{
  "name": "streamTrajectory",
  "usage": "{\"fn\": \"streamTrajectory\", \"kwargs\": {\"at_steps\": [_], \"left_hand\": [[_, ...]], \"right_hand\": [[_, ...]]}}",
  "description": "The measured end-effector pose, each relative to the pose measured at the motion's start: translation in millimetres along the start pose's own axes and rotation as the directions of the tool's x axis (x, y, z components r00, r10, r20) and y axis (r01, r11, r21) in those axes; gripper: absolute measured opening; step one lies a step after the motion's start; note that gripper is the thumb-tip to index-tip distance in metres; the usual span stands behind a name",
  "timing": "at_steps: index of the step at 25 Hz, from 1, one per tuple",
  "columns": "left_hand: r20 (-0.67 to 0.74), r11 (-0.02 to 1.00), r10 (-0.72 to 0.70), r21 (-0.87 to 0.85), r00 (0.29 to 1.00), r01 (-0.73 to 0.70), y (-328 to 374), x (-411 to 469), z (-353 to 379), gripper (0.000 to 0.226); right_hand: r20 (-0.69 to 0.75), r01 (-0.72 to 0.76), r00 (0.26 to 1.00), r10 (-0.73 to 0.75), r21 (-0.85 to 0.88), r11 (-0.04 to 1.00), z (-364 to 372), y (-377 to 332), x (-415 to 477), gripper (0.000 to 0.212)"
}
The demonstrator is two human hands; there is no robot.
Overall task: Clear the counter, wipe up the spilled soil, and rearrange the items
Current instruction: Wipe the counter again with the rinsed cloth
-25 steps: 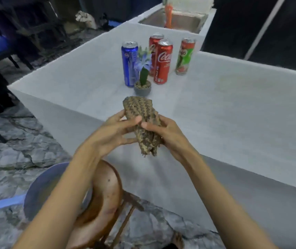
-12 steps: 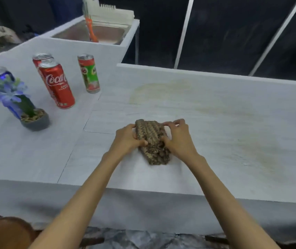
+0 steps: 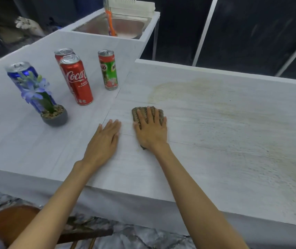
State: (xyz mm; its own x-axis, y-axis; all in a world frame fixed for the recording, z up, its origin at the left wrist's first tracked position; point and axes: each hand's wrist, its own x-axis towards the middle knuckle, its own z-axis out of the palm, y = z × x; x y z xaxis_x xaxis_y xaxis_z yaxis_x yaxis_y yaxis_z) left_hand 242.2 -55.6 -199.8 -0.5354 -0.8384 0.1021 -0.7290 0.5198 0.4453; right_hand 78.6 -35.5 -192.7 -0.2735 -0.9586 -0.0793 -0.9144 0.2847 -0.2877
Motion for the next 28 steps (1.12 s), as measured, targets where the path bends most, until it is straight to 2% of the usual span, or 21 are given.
{"fn": "streamTrajectory", "kwargs": {"at_steps": [3,5,7,9,10,12,14,16,17,19,21,22,23,25,27,28], "left_hand": [[0.011,0.993,0.029,0.111,1.000,-0.031,-12,-2,5,0.057],[0.004,0.983,0.061,0.172,0.998,-0.061,-14,-3,9,0.071],[0.005,0.978,0.060,0.201,0.998,-0.060,-15,-3,12,0.074],[0.006,0.975,0.065,0.212,0.998,-0.065,-16,-2,13,0.073],[0.002,0.973,0.068,0.221,0.998,-0.067,-16,-3,14,0.072],[-0.004,0.971,0.074,0.228,0.997,-0.071,-17,-3,14,0.072],[-0.003,0.972,0.076,0.225,0.997,-0.074,-16,-1,13,0.074],[0.012,0.975,0.068,0.210,0.998,-0.069,-11,-1,10,0.070],[0.023,0.979,0.067,0.192,0.998,-0.070,-8,-1,9,0.067],[0.065,0.984,0.085,0.150,0.994,-0.094,7,-1,8,0.064],[0.105,0.984,0.142,0.095,0.984,-0.152,32,0,14,0.057],[0.125,0.984,0.163,0.058,0.979,-0.171,46,2,20,0.053],[0.144,0.983,0.174,0.024,0.974,-0.180,61,4,26,0.051],[0.183,0.983,0.182,-0.013,0.966,-0.183,91,6,40,0.052],[0.197,0.983,0.183,-0.022,0.963,-0.182,114,4,51,0.056],[0.197,0.979,0.205,-0.036,0.959,-0.202,127,2,57,0.056]], "right_hand": [[-0.070,0.157,0.985,-0.158,-0.018,0.987,18,-15,-60,0.052],[-0.099,0.157,0.982,-0.159,-0.025,0.987,9,24,-99,0.055],[-0.078,-0.051,0.996,0.047,-0.057,0.997,-14,78,-95,0.058],[-0.084,-0.321,0.945,0.317,-0.034,0.946,-31,104,-61,0.056],[-0.096,-0.382,0.920,0.381,-0.002,0.924,-31,97,-42,0.055],[-0.134,-0.315,0.940,0.313,0.004,0.949,-13,42,-20,0.054],[-0.170,-0.119,0.979,0.116,-0.008,0.993,14,-13,-39,0.055],[-0.158,0.043,0.986,-0.048,-0.030,0.999,24,-16,-88,0.060],[-0.175,0.033,0.984,-0.038,-0.027,0.999,18,7,-110,0.062],[-0.192,-0.161,0.970,0.151,-0.038,0.986,-1,75,-125,0.063],[-0.192,-0.440,0.879,0.435,0.023,0.898,-26,130,-105,0.061],[-0.182,-0.519,0.834,0.521,0.062,0.852,-32,135,-88,0.058],[-0.186,-0.519,0.833,0.521,0.061,0.852,-31,123,-75,0.056],[-0.184,-0.377,0.909,0.375,0.024,0.926,-14,88,-79,0.057],[-0.190,-0.194,0.964,0.184,-0.031,0.981,0,80,-128,0.063],[-0.213,-0.202,0.959,0.187,-0.047,0.978,0,100,-163,0.063]]}}
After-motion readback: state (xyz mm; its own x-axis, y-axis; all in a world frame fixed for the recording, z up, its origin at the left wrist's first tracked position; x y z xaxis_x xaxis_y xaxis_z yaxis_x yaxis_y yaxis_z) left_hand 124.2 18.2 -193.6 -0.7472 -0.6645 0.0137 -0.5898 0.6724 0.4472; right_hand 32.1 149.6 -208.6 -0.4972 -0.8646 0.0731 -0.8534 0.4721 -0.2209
